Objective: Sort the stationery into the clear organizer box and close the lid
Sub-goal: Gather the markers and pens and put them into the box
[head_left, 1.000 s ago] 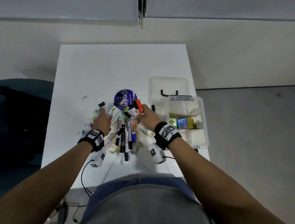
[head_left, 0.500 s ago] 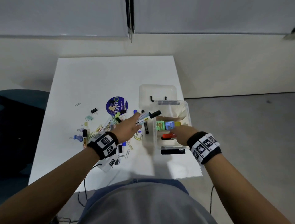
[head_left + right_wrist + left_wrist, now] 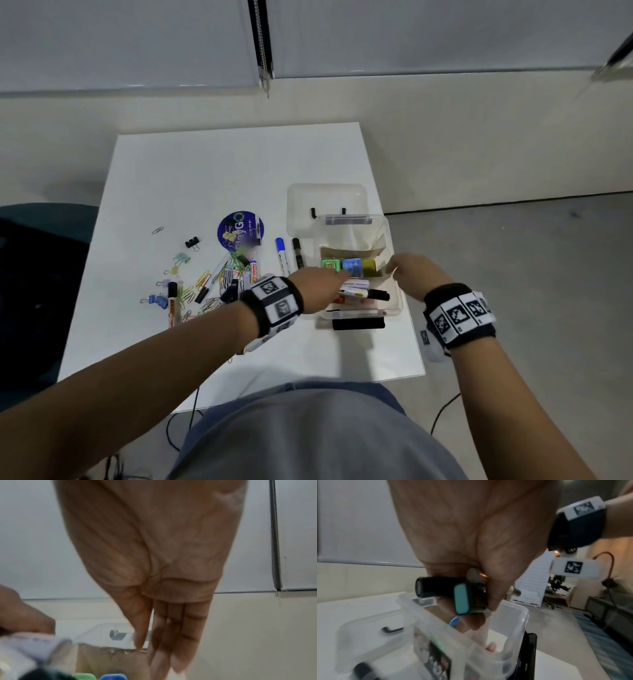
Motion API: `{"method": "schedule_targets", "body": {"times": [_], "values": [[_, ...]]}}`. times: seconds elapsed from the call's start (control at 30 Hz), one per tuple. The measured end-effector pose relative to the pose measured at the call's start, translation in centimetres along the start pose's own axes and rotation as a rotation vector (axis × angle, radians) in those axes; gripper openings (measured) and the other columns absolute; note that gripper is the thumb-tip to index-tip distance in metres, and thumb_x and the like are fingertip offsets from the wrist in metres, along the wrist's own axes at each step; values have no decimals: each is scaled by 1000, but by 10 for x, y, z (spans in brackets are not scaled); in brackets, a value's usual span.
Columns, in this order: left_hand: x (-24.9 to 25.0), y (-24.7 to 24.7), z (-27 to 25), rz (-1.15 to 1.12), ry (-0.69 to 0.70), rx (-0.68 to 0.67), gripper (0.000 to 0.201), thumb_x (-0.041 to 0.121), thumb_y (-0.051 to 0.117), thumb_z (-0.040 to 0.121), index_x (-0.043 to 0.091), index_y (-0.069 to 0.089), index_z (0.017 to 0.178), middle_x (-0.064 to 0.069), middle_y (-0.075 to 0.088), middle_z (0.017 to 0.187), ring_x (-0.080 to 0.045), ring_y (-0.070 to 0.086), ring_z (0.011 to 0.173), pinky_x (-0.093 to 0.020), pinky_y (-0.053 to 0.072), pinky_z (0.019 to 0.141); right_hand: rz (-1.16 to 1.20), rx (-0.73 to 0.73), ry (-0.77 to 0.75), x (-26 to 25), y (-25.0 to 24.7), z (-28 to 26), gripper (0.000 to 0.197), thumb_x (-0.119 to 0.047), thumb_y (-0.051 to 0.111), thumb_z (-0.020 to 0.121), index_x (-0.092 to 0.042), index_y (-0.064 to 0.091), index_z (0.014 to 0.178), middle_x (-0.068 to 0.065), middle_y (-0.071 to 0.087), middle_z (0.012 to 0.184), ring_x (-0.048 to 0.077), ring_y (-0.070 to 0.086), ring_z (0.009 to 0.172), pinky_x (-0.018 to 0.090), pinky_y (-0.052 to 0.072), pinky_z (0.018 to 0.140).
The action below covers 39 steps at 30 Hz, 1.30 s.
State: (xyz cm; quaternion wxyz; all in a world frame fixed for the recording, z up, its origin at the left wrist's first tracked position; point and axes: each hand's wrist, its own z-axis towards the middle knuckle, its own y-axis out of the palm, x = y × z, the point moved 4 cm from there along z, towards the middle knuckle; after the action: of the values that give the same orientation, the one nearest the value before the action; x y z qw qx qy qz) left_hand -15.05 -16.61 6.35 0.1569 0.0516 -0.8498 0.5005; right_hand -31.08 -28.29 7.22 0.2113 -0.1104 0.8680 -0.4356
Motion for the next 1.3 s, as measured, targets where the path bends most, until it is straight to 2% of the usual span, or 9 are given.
{"method": "schedule_targets", "body": {"times": [0.2,0.3,0.4,0.53,0.67,0.77,0.87,0.97,1.3], "values": [[37,11,42,73,68,-29,30,6,47,91,6,56,119,-16,63,112,-34,63,98,-38,49,77,145,161,-119,-36,-3,11,25,-9,42,91,-16,63,103,8,67,103,25,62,92,34,51,79],[29,13,33,-17,109,114,23,4,53,85,2,65,104,-18,66,101,-35,62,91,-39,51,80,217,179,-177,-58,15,15,23,-10,44,93,-16,64,103,4,67,105,22,62,93,37,53,83],[-2,18,7,-120,98,313,16,16,56,86,9,69,92,-11,62,97,-26,56,91,-36,45,81,342,257,-230,-86,25,18,21,-9,45,95,-13,63,105,6,67,105,21,63,93,36,53,85],[-71,38,-34,-288,-131,433,17,18,53,91,20,68,101,-1,63,98,-19,56,93,-36,45,82,397,319,-288,-125,39,29,23,-7,44,95,-9,61,111,11,63,109,24,62,95,34,50,86],[-137,64,-63,-344,-472,405,18,13,53,89,15,61,105,-9,62,98,-28,62,89,-38,50,77,289,151,-292,-166,72,52,30,-9,46,94,-6,54,122,17,53,123,32,57,107,35,47,91],[-171,85,-79,-230,-768,342,36,19,61,85,8,49,117,-17,54,110,-37,57,101,-44,48,83,220,39,-173,-184,100,74,45,-14,50,92,-5,41,135,18,40,138,35,46,123,40,44,99],[-190,107,-89,-331,-976,203,63,38,65,83,6,38,130,-21,48,126,-38,52,114,-46,47,92,163,9,8,-188,122,92,59,-16,55,89,-4,30,141,20,38,138,36,42,126,44,43,98],[-197,126,-89,-459,-1012,124,71,44,64,82,4,34,133,-22,48,129,-38,53,115,-47,49,93,116,13,96,-187,136,104,62,-18,59,86,-4,30,139,20,42,134,35,46,122,43,44,97],[-203,129,-83,-683,-1000,106,64,32,68,83,-1,38,129,-19,54,124,-35,58,107,-40,52,83,126,94,196,-187,157,125,48,-14,62,84,-1,39,123,20,49,125,36,54,113,43,47,92]]}}
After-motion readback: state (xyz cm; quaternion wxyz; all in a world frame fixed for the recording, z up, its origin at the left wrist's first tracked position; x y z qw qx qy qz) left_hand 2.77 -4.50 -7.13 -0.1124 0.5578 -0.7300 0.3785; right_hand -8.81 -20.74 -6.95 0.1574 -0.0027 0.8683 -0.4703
